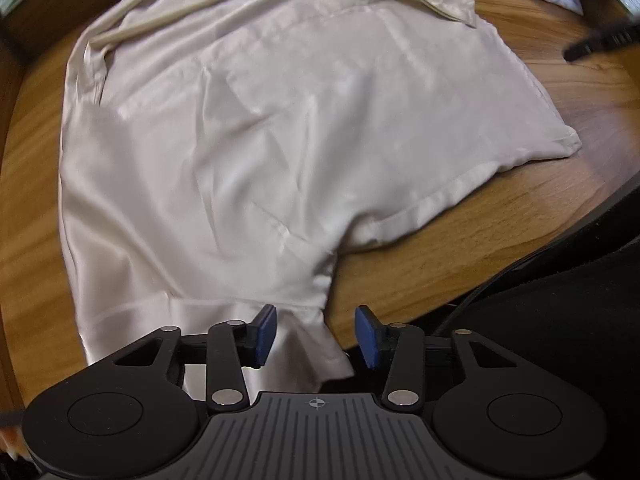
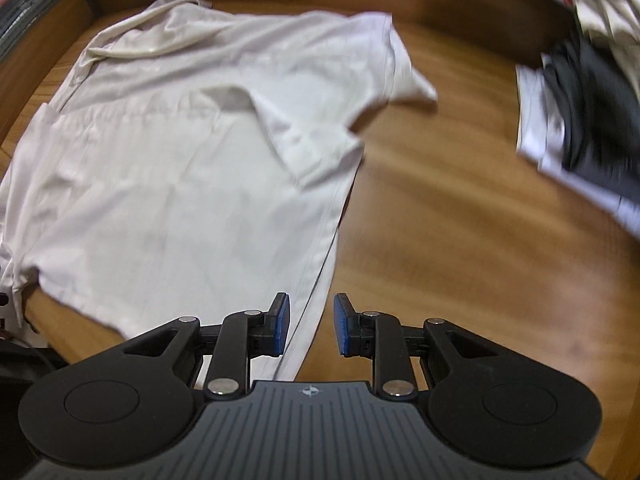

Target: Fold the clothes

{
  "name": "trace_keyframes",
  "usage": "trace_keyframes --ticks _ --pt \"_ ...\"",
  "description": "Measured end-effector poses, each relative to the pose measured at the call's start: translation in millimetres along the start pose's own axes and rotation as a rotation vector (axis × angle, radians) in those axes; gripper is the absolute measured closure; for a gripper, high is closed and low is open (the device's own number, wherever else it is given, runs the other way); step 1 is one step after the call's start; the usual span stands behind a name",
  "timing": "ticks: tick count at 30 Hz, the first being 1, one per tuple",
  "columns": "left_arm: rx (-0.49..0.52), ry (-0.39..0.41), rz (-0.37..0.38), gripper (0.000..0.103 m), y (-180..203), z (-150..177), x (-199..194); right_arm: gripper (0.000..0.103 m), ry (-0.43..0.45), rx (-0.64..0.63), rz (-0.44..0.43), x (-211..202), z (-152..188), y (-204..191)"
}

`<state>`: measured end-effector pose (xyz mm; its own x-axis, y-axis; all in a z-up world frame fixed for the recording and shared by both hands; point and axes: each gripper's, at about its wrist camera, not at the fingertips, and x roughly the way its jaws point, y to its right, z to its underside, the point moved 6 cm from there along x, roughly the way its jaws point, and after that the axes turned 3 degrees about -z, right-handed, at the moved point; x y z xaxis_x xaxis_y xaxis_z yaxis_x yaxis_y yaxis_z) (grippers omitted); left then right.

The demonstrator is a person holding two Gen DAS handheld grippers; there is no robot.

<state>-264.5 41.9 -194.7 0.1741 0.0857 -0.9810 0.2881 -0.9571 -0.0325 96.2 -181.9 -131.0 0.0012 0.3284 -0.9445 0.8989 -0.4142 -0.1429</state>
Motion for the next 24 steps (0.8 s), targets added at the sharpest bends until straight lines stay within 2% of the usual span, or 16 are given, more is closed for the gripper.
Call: trace_keyframes --ticks 8,11,13,15,18,24 --pt "-0.055 -0.027 -0.086 0.064 -0.2 6.5 24.0 0.076 -0.011 0.116 -0.038 6.3 43.8 -8.9" --pt "-0.078 -0.029 -0.096 0.065 -0.1 8.0 27.7 0.076 -0.02 0.154 -0.063 8.1 54.4 -6.4" --pt "-0.088 -0.026 -0.111 0.073 0.2 9.3 29.7 0.076 -0.024 0.187 -0.077 10.6 60.2 -3.6" --pt "-0.099 -0.023 -0.127 0.088 0.1 10.7 31.2 0.076 -0.029 0.226 -0.1 15.4 64.9 -0.3" --pt "-0.123 -0.01 -0.143 0.096 -1.0 12.2 29.0 0.076 -0.04 0.272 -0.149 24.2 68.5 2.8" --pt "-0.15 0.033 -0.183 0.1 -1.2 13.7 18.6 0.076 -0.067 0.282 -0.188 45.9 65.3 3.6"
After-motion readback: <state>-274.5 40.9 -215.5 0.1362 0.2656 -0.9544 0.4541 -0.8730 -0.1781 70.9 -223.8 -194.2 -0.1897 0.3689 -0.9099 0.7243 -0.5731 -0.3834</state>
